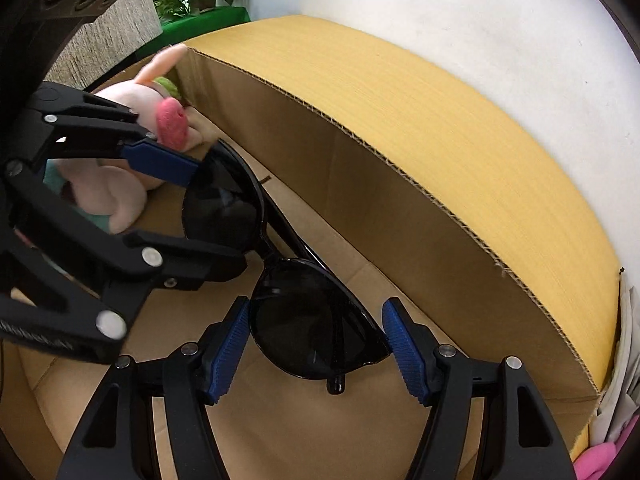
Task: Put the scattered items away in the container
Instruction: 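Lower the sunglasses into the box and open both grippers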
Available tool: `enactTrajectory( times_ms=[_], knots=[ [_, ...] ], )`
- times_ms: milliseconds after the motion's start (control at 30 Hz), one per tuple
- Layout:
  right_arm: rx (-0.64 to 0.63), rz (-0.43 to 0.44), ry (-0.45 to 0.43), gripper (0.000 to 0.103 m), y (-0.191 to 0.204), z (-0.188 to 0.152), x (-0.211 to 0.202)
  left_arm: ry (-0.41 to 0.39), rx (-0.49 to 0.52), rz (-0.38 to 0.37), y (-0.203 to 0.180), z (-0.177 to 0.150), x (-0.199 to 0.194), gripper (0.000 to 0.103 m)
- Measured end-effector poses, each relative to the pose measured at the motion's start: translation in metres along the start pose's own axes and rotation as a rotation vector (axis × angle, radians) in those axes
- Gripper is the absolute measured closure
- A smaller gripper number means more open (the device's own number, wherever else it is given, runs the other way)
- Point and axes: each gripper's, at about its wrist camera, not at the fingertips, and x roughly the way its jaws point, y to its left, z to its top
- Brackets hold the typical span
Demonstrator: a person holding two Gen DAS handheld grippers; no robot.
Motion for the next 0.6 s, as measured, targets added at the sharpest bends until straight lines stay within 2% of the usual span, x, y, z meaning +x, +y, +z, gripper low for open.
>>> enactTrajectory(
  times_ms=[133, 233, 267, 467, 600],
  knots=[
    [0.014, 0.007, 0.019, 0.032, 0.003, -0.003, 0.009, 0.033, 0.031, 0.079, -0.003, -0.006, 0.005, 0.043],
    [0.014, -0.021, 0.031, 0.021, 0.005, -0.007, 0.01, 0.037, 0.011, 0.193, 0.006, -0.011, 0.004, 0.043],
    [0.022, -0.036, 0.034, 0.019, 0.004, -0.009, 0.01, 0.03, -0.022, 0.201, 0.013, -0.011, 0.002, 0.044],
    [0.107, -0.042, 0.011, 0.014, -0.011, -0.022, -0.003, -0.019, -0.082, 0.04, 0.015, -0.015, -0.018, 0.044],
    [0.145, -0.042, -0.033, 0.006, -0.011, -0.034, -0.028, -0.055, -0.063, 0.009, 0.01, -0.023, -0.035, 0.044]
  ],
)
